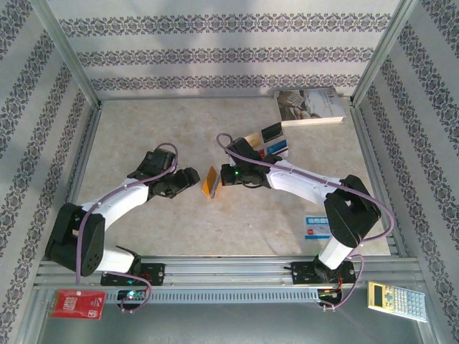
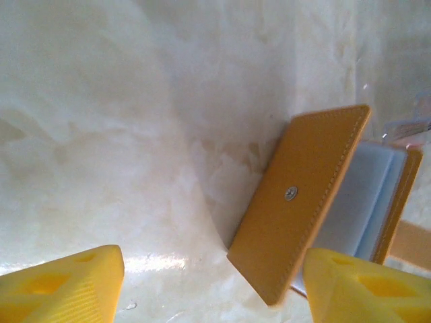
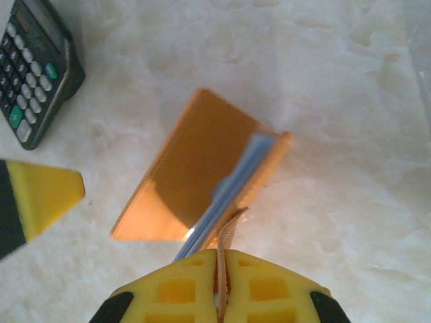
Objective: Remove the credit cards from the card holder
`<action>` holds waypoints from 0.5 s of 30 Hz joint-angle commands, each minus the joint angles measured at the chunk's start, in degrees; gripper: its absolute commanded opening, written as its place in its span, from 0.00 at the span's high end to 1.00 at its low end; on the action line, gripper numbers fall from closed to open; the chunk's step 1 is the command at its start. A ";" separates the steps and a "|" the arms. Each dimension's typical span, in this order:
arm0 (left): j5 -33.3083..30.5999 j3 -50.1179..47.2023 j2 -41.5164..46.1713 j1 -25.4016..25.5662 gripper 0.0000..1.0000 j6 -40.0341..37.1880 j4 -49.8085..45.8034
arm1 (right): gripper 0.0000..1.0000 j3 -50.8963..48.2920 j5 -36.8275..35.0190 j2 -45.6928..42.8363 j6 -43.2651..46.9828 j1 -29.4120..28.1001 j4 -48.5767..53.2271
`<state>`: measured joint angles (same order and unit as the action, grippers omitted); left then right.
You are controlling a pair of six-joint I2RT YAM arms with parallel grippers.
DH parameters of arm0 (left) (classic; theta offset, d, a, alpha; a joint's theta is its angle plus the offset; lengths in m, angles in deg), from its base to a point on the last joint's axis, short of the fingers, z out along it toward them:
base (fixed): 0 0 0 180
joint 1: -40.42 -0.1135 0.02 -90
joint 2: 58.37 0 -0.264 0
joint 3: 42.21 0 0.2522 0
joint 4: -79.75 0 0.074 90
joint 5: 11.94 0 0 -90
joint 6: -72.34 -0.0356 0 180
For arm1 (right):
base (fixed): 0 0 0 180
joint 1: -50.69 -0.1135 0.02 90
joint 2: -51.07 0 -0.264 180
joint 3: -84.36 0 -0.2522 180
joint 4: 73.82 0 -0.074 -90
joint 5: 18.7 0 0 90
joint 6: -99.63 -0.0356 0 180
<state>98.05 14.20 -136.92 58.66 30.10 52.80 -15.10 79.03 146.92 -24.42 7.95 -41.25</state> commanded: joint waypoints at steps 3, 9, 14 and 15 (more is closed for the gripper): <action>-3.61 -1.50 4.90 -2.34 0.22 3.09 1.58 | 1.00 4.49 3.30 2.77 1.17 -1.09 1.93; 0.24 -0.93 3.83 -2.51 0.22 -0.01 2.53 | 1.00 5.14 1.46 6.10 -0.80 0.25 2.75; 6.05 0.01 0.74 -2.37 0.28 -3.88 3.91 | 1.00 1.15 -1.98 4.23 -2.17 2.70 3.15; 7.07 0.37 -0.23 -2.19 0.31 -4.44 4.25 | 1.00 0.08 -2.92 3.56 -2.34 3.17 3.49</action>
<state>100.80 13.52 -135.30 56.52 29.14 55.05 -12.15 79.84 152.04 -25.40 9.59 -39.94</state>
